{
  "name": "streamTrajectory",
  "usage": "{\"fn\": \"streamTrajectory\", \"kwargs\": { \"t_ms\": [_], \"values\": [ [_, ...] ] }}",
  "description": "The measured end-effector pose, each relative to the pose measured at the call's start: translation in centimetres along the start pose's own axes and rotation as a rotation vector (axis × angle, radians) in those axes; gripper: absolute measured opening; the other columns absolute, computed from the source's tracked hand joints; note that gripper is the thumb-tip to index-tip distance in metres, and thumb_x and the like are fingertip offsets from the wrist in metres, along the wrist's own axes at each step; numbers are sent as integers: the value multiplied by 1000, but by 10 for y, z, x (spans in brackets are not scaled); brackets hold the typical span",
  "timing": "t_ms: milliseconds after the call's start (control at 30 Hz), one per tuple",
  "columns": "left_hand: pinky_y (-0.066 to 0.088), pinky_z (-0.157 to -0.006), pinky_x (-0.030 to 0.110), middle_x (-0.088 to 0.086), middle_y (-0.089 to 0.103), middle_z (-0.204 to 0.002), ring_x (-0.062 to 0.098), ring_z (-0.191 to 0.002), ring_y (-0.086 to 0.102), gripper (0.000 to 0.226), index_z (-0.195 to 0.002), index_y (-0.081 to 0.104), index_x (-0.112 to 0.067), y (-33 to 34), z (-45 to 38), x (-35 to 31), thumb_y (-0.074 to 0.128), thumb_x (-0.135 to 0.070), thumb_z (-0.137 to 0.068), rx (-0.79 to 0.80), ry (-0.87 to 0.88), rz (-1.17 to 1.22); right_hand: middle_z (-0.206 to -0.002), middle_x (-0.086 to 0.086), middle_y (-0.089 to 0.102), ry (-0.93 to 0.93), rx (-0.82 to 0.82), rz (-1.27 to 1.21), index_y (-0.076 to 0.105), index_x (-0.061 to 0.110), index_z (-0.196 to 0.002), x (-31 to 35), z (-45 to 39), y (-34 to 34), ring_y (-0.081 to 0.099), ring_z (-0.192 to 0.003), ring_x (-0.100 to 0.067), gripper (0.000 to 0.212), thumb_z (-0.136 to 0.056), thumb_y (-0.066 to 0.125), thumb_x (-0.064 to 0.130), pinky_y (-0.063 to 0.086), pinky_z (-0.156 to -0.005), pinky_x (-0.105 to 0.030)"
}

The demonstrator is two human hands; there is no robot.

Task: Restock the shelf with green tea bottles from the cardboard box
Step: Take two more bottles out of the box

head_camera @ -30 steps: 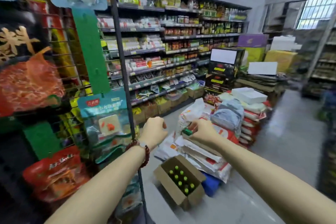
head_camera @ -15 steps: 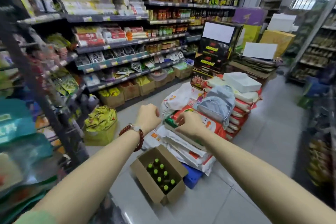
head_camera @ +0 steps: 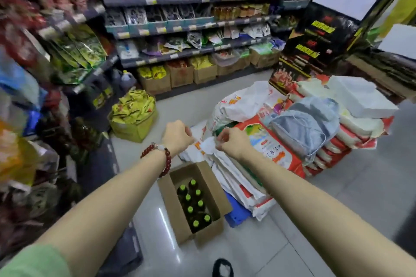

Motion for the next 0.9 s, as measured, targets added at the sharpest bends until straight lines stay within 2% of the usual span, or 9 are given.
{"fn": "streamTrajectory", "kwargs": {
  "t_ms": [100, 267, 333, 433, 533, 600, 667, 800, 900],
  "values": [
    [48, -74, 30, 16, 73, -92, 29, -92, 66, 13, -88, 72, -8, 34, -34, 26, 67, -14, -77, -14, -62, -7, -104, -12, 71, -19, 66, 2, 70, 6, -101, -26, -45, 32, 64, -100, -28, 23, -79, 70, 12, 33, -69, -21],
    [48, -80, 31, 15, 71, -97, 29, -97, 64, 16, -92, 70, -7, 109, -77, 92, 67, -18, -80, 30, -175, 42, -101, -14, 69, 12, 198, 7, 70, 4, -101, -82, -104, 117, 62, -98, -28, 21, -81, 67, 10, 43, -76, -27],
    [48, -84, 31, 15, 69, -104, 29, -101, 62, 22, -99, 68, -7, 146, -95, 128, 67, -20, -81, 50, -195, 67, -87, -11, 62, 17, 240, 9, 69, 2, -98, -107, -127, 159, 56, -86, -26, 19, -79, 66, 8, 39, -65, -25],
    [51, -88, 33, 13, 67, -111, 26, -102, 62, 29, -108, 66, -9, 209, -120, 187, 69, -22, -82, 94, -220, 66, -80, -5, 55, 12, 272, 18, 62, 7, -83, -146, -160, 228, 50, -78, -19, 4, -81, 64, 10, 33, -54, -25],
    [51, -92, 34, 9, 67, -113, 22, -104, 61, 32, -111, 66, -11, 275, -140, 250, 70, -24, -82, 109, -238, 60, -83, -3, 57, 15, 307, 15, 56, 16, -74, -192, -192, 304, 54, -82, -18, 14, -82, 67, 13, 37, -66, -23],
    [50, -92, 32, 8, 67, -114, 22, -105, 61, 33, -112, 65, -11, 318, -154, 289, 71, -24, -81, 110, -245, 60, -85, -2, 60, 22, 308, 18, 65, 14, -86, -222, -214, 352, 60, -88, -22, 7, -81, 70, 16, 42, -72, -26],
    [50, -90, 29, 9, 66, -115, 22, -105, 60, 34, -112, 65, -9, 362, -169, 326, 71, -22, -81, 115, -246, 80, -87, 0, 60, 25, 310, 7, 67, 11, -99, -252, -236, 399, 59, -88, -20, 18, -82, 69, 16, 42, -74, -25],
    [46, -89, 26, 9, 64, -118, 22, -109, 58, 39, -116, 62, -10, 432, -194, 380, 72, -24, -81, 137, -248, 76, -90, 0, 61, 9, 280, -9, 65, 10, -106, -295, -270, 463, 56, -88, -16, 25, -82, 71, 16, 39, -74, -22],
    [45, -93, 27, 9, 62, -123, 22, -113, 57, 46, -121, 60, -11, 474, -219, 409, 74, -22, -78, 137, -200, 54, -104, -6, 67, 8, 225, -68, 62, 9, -116, -323, -301, 505, 60, -97, -21, 41, -78, 76, 18, 42, -80, -23]
  ]
}}
Point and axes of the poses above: each hand's wrist, its own z-axis away from the middle knuckle, its own y-axis out of the palm, x = y × z, the point moved 7 cm from there along -z, towards the middle knuckle
